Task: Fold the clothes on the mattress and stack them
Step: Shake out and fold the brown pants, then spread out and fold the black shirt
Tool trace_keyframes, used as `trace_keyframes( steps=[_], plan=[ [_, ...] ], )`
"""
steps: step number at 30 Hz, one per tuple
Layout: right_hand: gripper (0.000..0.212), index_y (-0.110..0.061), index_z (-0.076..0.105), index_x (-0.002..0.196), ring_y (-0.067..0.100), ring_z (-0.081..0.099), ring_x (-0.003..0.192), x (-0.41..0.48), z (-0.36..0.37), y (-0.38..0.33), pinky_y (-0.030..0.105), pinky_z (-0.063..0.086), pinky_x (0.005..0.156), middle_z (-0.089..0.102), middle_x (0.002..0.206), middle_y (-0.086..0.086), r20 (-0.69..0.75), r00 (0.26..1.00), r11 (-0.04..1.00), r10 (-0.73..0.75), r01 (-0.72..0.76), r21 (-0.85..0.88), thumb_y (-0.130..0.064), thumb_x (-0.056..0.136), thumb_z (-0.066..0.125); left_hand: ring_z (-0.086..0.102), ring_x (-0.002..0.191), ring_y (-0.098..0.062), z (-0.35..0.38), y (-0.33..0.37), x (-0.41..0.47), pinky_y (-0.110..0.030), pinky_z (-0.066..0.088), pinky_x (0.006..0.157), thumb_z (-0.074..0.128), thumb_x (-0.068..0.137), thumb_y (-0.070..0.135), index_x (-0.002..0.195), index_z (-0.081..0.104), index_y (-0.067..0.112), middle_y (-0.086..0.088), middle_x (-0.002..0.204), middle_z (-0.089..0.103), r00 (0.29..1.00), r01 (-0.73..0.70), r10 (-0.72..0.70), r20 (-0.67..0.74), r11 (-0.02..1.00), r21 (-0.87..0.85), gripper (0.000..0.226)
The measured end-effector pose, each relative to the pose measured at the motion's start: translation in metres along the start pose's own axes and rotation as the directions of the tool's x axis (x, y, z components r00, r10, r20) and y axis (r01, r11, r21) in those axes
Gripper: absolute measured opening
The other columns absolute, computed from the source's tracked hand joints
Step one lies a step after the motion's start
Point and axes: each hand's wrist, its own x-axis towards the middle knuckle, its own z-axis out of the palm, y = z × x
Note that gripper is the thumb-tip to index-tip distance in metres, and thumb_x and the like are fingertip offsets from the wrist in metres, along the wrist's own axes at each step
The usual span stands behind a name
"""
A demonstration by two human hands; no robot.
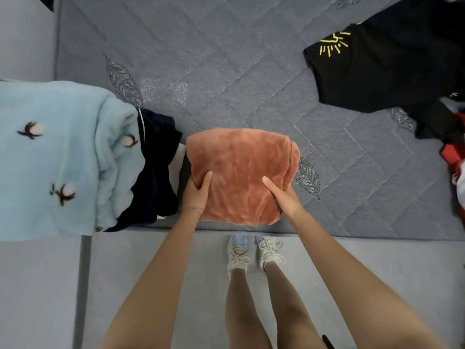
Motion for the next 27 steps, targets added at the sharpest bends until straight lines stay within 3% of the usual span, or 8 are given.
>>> trace_keyframes(
  steps=[3, 5, 8, 12, 16, 20, 22, 27],
  plan=[
    [0.040, -0.036, 0.060, 0.105, 0.001, 0.062, 0.098, -0.009, -0.002, -0.009, 0.019, 0.047, 0.084, 0.065, 0.101, -0.021, -0.096, 0.995, 0.998, -0.033, 0.028, -0.055, -0.045, 0.073, 0.083, 0.050, 0.127, -0.024, -0.002, 0.013, -0.015, -0.028, 0.039, 0.098, 0.058, 0.092, 0.043, 0.138, 0.044, 0.010, -0.006, 0.136, 0.054, 0.994, -0.080, 0.082, -0.078, 0.996, 0.032, 0.058],
    [0.053, -0.030, 0.056, 0.116, 0.010, 0.061, 0.109, -0.021, -0.006, -0.017, 0.032, 0.047, 0.100, 0.065, 0.114, -0.011, -0.159, 0.985, 0.993, -0.073, 0.057, -0.104, -0.044, 0.073, 0.083, 0.039, 0.137, -0.022, -0.004, 0.026, -0.030, -0.037, 0.033, 0.113, 0.061, 0.091, 0.044, 0.149, 0.029, 0.011, -0.007, 0.149, 0.041, 0.982, -0.148, 0.154, -0.106, 0.987, 0.066, 0.074],
    [0.083, -0.023, 0.040, 0.145, 0.023, 0.044, 0.134, -0.054, -0.013, -0.040, 0.042, 0.034, 0.114, 0.049, 0.144, 0.004, -0.223, 0.960, 0.941, -0.170, 0.091, -0.326, -0.051, 0.077, 0.077, 0.027, 0.144, -0.026, -0.007, 0.050, -0.058, -0.042, 0.024, 0.118, 0.060, 0.089, 0.050, 0.154, 0.015, 0.015, -0.012, 0.157, 0.025, 0.964, -0.203, 0.236, -0.120, 0.951, 0.233, 0.087],
    [0.087, -0.027, 0.027, 0.153, 0.026, 0.022, 0.146, -0.101, -0.032, -0.074, 0.048, 0.023, 0.118, 0.032, 0.156, 0.003, -0.161, 0.957, 0.869, -0.242, 0.140, -0.474, -0.056, 0.082, 0.069, 0.014, 0.147, -0.030, -0.006, 0.091, -0.095, -0.051, 0.013, 0.119, 0.051, 0.090, 0.061, 0.154, 0.014, 0.021, -0.013, 0.161, 0.010, 0.943, -0.251, 0.328, -0.046, 0.796, 0.550, 0.084],
    [0.086, -0.028, 0.019, 0.155, 0.028, 0.017, 0.147, -0.138, -0.065, -0.104, 0.048, 0.024, 0.117, 0.024, 0.160, 0.005, -0.111, 0.937, 0.716, -0.331, 0.173, -0.677, -0.059, 0.087, 0.061, 0.007, 0.148, -0.028, 0.011, 0.138, -0.131, -0.053, -0.001, 0.119, 0.040, 0.094, 0.062, 0.153, 0.018, 0.021, -0.012, 0.160, 0.014, 0.909, -0.355, 0.404, 0.099, 0.630, 0.690, 0.075],
    [0.085, -0.029, 0.012, 0.157, 0.028, 0.011, 0.149, -0.167, -0.117, -0.127, 0.049, 0.021, 0.118, 0.017, 0.162, 0.006, -0.060, 0.908, 0.553, -0.415, 0.199, -0.809, -0.059, 0.090, 0.056, 0.003, 0.149, -0.027, 0.042, 0.178, -0.168, -0.056, 0.004, 0.118, 0.035, 0.095, 0.061, 0.154, 0.014, 0.029, -0.007, 0.163, 0.004, 0.851, -0.452, 0.485, 0.198, 0.488, 0.747, 0.070],
    [0.083, -0.029, 0.010, 0.157, 0.028, 0.009, 0.149, -0.178, -0.146, -0.136, 0.048, 0.020, 0.118, 0.015, 0.162, 0.007, -0.041, 0.895, 0.518, -0.445, 0.220, -0.827, -0.055, 0.092, 0.055, -0.001, 0.150, -0.026, 0.064, 0.194, -0.184, -0.056, 0.003, 0.118, 0.035, 0.096, 0.060, 0.154, 0.011, 0.033, -0.006, 0.163, 0.001, 0.846, -0.459, 0.493, 0.204, 0.478, 0.749, 0.069],
    [0.081, -0.030, 0.009, 0.157, 0.028, 0.007, 0.150, -0.200, -0.211, -0.153, 0.045, 0.019, 0.119, 0.011, 0.163, 0.007, -0.003, 0.862, 0.441, -0.507, 0.256, -0.860, -0.052, 0.093, 0.054, -0.003, 0.150, -0.024, 0.131, 0.216, -0.227, -0.055, 0.002, 0.118, 0.042, 0.095, 0.058, 0.154, 0.014, 0.033, -0.002, 0.163, 0.000, 0.859, -0.437, 0.493, 0.138, 0.565, 0.700, 0.069]
  ],
)
